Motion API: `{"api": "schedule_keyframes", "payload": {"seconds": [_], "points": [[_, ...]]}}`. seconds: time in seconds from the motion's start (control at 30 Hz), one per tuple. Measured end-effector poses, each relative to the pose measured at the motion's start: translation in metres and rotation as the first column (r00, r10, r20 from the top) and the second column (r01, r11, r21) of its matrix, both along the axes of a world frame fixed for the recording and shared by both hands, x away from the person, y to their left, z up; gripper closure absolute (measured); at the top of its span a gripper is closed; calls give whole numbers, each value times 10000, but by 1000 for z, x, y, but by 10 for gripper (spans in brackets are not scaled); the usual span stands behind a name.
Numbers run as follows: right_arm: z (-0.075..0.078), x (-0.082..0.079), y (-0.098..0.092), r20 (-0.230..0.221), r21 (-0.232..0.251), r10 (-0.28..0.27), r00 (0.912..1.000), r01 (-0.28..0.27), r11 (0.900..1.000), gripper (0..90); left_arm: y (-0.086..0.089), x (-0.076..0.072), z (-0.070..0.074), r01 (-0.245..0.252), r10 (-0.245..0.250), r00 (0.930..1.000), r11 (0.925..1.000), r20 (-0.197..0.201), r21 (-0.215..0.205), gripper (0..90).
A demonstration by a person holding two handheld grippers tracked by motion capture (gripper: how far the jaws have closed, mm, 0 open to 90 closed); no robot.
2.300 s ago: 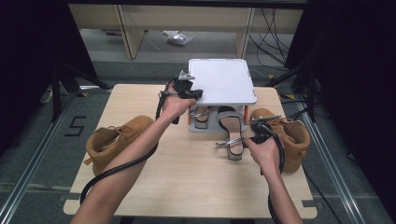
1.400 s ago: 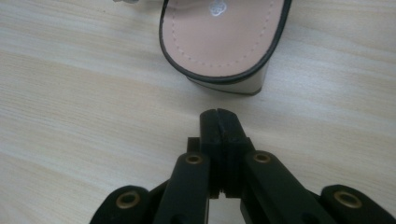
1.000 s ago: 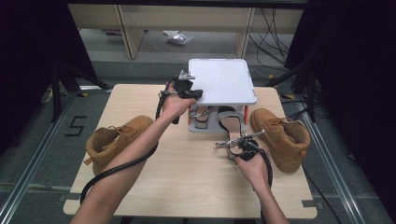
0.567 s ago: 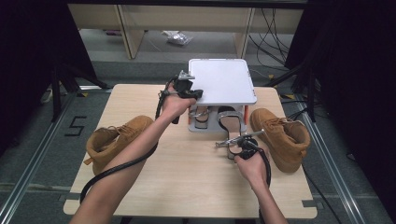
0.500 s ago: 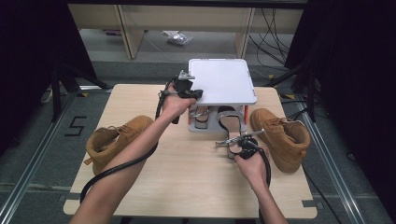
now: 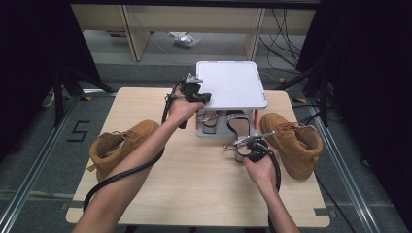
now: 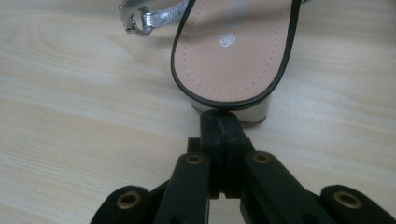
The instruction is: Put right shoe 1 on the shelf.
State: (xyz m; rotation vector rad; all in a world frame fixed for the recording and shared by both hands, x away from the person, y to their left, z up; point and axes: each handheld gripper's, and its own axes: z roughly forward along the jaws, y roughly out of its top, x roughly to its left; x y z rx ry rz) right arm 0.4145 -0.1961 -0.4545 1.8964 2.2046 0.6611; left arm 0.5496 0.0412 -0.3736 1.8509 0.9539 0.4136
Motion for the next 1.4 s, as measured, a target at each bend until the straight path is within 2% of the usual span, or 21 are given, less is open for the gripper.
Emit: {"api": "schedule_keyframes", "payload": {"seconds": [0.03,0.2,0.23,0.27,0.47,0.5,0.57,0.6,0.73,0.77,0.8,0.93,0.97,1.0,1.07,1.2,1.23,1.4], "points": [[1,1,0,57,11,53,10000,-53,10000,900,-1,0,0,-52,52,10000,9999,-4,-105,899],[5,5,2,279,57,125,9995,-126,9999,900,-1,0,0,-13,14,10000,10000,6,-83,899],[4,7,1,651,-150,338,9973,-329,9993,900,-1,0,0,-17,17,10000,10000,10,-78,899],[5,8,2,764,-176,307,9966,-295,9994,900,-1,0,0,-12,12,10000,10000,10,-74,899],[12,15,7,1059,-318,336,9938,-304,9990,900,-1,0,0,-38,38,10000,10000,18,-67,899],[14,17,8,1231,-379,282,9920,-237,9990,900,-1,0,0,-49,49,10000,9999,6,-92,899],[16,20,11,1145,-263,194,9932,-165,9995,900,-1,0,0,-38,38,10000,10000,13,-81,899],[18,22,11,1298,-531,223,9913,-155,9985,900,-1,0,0,-29,29,10000,10000,13,-63,899],[20,30,13,1511,-679,233,9882,-132,9976,900,-1,0,0,-26,26,10000,10000,19,-71,899],[20,32,13,1464,-574,243,9889,-160,9982,900,-1,0,0,-21,21,10000,10000,22,-64,899],[20,33,14,1534,-774,257,9878,-140,9969,900,-1,0,0,-17,17,10000,10000,30,-45,899],[20,37,16,1657,-781,176,9860,-47,9969,900,-1,0,0,22,-21,10000,10000,31,-43,899],[18,40,15,1857,-899,386,9818,-222,9957,900,-1,0,0,-6,6,10000,10000,34,-42,899],[19,39,17,1742,-768,164,9846,-30,9970,900,-1,0,0,-18,18,10000,10000,41,-34,899],[19,41,18,1766,-843,150,9842,0,9964,900,-1,0,0,5,-5,10000,10000,30,-8,899],[18,46,18,2062,-965,257,9782,-58,9953,900,-1,0,0,-10,10,10000,10000,48,-5,899],[19,47,19,2066,-981,114,9784,91,9951,900,-1,0,0,-11,11,10000,10000,50,4,899],[19,54,20,2227,-1128,134,9748,121,9935,897,-1,0,0,-7,6,10000,10000,99,33,899]]}}
